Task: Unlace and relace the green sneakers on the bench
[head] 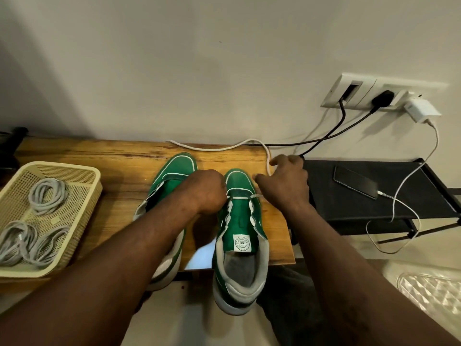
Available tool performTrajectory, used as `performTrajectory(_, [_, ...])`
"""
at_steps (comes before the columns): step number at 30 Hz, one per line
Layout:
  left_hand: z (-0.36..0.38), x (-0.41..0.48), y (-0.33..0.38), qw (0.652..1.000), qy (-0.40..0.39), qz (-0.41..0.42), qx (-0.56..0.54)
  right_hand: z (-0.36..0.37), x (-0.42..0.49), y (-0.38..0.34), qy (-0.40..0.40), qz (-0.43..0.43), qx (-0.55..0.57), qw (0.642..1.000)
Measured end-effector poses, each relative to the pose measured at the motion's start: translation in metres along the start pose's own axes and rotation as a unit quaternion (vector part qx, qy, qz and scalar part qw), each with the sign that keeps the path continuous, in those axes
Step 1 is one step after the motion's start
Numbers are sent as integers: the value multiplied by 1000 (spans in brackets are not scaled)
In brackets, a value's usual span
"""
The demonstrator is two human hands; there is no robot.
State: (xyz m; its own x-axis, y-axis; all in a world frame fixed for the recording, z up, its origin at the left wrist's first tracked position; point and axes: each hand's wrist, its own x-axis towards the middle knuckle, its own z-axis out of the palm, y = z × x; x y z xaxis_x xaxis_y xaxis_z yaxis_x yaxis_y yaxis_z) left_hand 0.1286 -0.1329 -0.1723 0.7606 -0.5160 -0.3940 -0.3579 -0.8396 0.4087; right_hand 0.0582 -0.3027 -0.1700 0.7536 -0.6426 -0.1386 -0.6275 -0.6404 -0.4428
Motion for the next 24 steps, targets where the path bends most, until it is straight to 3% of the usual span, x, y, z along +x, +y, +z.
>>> performTrajectory(2, [0, 0, 0, 1000, 9, 5, 24, -2, -7, -11, 7, -56, -44, 997])
performTrajectory(6, [8, 2, -2, 997, 33, 5, 66, 0, -26, -20, -168, -71, -156, 971])
performTrajectory(12, [8, 8, 2, 998, 59, -15, -9, 4, -29, -15, -130, -92, -173, 972])
performTrajectory(17, [9, 19, 0, 999, 32, -33, 0, 22, -30, -17, -149, -202, -208, 945])
performTrajectory(21, [-11, 19, -4, 999, 33, -37, 21, 27, -24, -21, -145, -169, -218, 950])
performTrajectory(23, [-32, 8, 3, 994, 68, -39, -80, 29, -22, -19, -148, -168, -217, 950])
performTrajectory(24, [-44, 0, 5, 977, 95, -31, -189, 29, -21, -18, -146, -171, -213, 951])
